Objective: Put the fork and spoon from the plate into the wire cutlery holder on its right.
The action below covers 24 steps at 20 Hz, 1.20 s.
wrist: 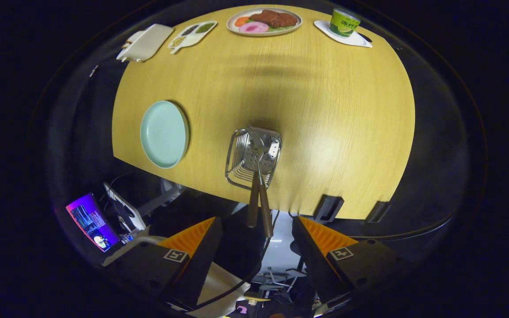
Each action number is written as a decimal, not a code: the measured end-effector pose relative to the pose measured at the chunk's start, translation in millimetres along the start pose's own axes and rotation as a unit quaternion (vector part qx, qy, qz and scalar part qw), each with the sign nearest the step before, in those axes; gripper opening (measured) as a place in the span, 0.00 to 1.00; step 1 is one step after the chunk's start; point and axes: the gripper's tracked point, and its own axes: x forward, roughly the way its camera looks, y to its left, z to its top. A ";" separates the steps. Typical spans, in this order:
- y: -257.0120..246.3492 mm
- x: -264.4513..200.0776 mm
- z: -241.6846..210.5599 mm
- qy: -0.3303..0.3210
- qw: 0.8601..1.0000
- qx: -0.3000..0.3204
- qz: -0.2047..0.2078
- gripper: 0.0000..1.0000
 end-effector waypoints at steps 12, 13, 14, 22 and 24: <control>44.8 -131.4 12.2 -0.363 0.927 0.059 0.078 0.99; 42.8 -141.4 13.0 -0.396 0.912 0.074 0.080 0.99; 39.7 -148.2 13.3 -0.420 0.900 0.083 0.079 0.99; 18.4 -205.0 0.6 -0.576 0.813 0.089 0.010 0.99; 17.8 -228.5 -7.7 -0.621 0.781 0.069 -0.021 0.99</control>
